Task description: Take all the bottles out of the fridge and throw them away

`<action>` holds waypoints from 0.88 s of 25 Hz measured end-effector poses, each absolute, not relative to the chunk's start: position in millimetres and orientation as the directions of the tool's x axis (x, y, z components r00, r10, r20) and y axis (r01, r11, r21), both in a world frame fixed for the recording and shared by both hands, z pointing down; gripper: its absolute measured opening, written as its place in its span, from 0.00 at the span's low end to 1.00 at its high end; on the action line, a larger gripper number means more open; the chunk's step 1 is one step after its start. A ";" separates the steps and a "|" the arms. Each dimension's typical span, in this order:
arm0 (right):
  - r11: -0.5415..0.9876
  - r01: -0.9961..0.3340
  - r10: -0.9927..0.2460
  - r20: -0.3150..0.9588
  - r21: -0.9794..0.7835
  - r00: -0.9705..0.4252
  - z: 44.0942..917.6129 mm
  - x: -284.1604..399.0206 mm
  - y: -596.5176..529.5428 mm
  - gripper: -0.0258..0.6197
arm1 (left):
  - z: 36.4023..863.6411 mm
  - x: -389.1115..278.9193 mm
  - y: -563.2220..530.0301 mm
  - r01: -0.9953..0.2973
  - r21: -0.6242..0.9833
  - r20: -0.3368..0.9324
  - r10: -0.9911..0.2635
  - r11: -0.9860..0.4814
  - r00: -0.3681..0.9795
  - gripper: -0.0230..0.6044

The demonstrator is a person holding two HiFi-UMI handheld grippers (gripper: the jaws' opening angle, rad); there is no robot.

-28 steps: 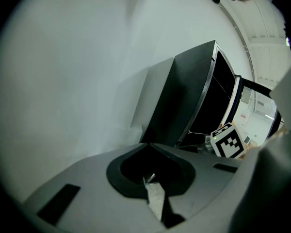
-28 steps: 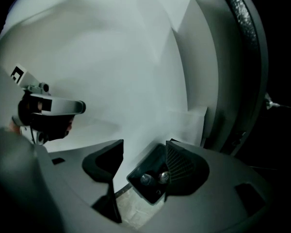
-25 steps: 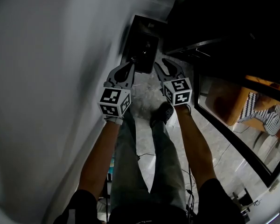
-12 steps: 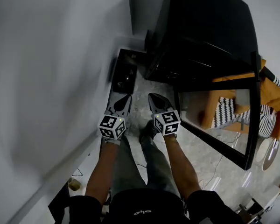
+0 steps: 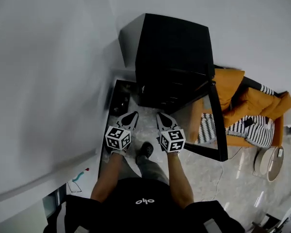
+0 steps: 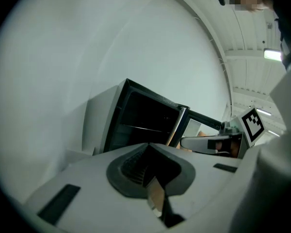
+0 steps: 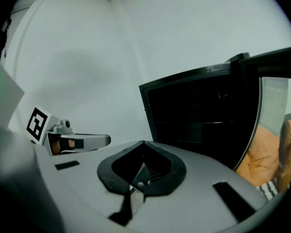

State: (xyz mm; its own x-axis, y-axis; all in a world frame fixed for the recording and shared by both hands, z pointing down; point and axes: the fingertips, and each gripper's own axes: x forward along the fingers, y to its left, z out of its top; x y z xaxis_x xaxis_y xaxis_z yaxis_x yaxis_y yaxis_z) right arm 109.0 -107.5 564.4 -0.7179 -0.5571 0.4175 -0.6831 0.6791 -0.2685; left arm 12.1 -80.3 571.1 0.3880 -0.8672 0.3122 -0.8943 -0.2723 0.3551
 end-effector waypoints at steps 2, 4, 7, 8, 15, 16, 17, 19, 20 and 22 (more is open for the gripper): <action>0.666 -0.695 -0.577 0.403 -0.271 -0.710 547.4 122.8 -106.0 0.05 | 554.3 20.3 -77.2 -0.894 0.346 0.309 -0.865 -0.284 0.395 0.04; 0.652 -0.705 -0.595 0.388 -0.279 -0.704 535.6 135.5 -106.4 0.05 | 539.9 28.7 -76.0 -0.894 0.337 0.302 -0.865 -0.296 0.400 0.04; 0.645 -0.707 -0.603 0.373 -0.292 -0.705 525.1 149.2 -102.3 0.05 | 520.7 40.4 -70.1 -0.897 0.316 0.292 -0.867 -0.311 0.403 0.04; 0.646 -0.704 -0.602 0.370 -0.295 -0.707 521.9 152.3 -99.5 0.05 | 514.5 42.9 -67.0 -0.898 0.310 0.290 -0.868 -0.312 0.402 0.04; 0.639 -0.713 -0.631 0.334 -0.287 -0.700 498.0 173.4 -88.2 0.05 | 480.9 51.5 -47.5 -0.904 0.256 0.268 -0.874 -0.341 0.406 0.04; 0.642 -0.713 -0.634 0.329 -0.282 -0.700 493.8 174.4 -86.1 0.05 | 476.8 49.8 -43.9 -0.907 0.248 0.266 -0.876 -0.341 0.402 0.05; 0.645 -0.712 -0.635 0.324 -0.277 -0.701 489.7 175.1 -83.1 0.05 | 472.4 48.2 -39.5 -0.909 0.240 0.261 -0.879 -0.341 0.399 0.04; 0.653 -0.708 -0.633 0.319 -0.269 -0.705 481.7 176.3 -74.8 0.05 | 463.7 46.4 -28.7 -0.912 0.227 0.251 -0.884 -0.342 0.394 0.04; 0.658 -0.706 -0.631 0.318 -0.264 -0.707 477.3 176.8 -69.9 0.05 | 459.5 46.1 -22.7 -0.914 0.220 0.247 -0.887 -0.341 0.391 0.04; 0.669 -0.700 -0.626 0.319 -0.249 -0.712 468.7 177.5 -56.9 0.05 | 452.0 44.9 -8.2 -0.918 0.208 0.242 -0.891 -0.338 0.383 0.04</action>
State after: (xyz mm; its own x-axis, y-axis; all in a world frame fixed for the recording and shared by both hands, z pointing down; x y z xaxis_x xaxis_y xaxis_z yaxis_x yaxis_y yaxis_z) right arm 177.5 -56.9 468.7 -0.7117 -0.6261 0.3186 -0.7002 0.6692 -0.2490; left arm 44.9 -8.2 452.0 0.3834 -0.8914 0.2417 -0.9177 -0.3384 0.2079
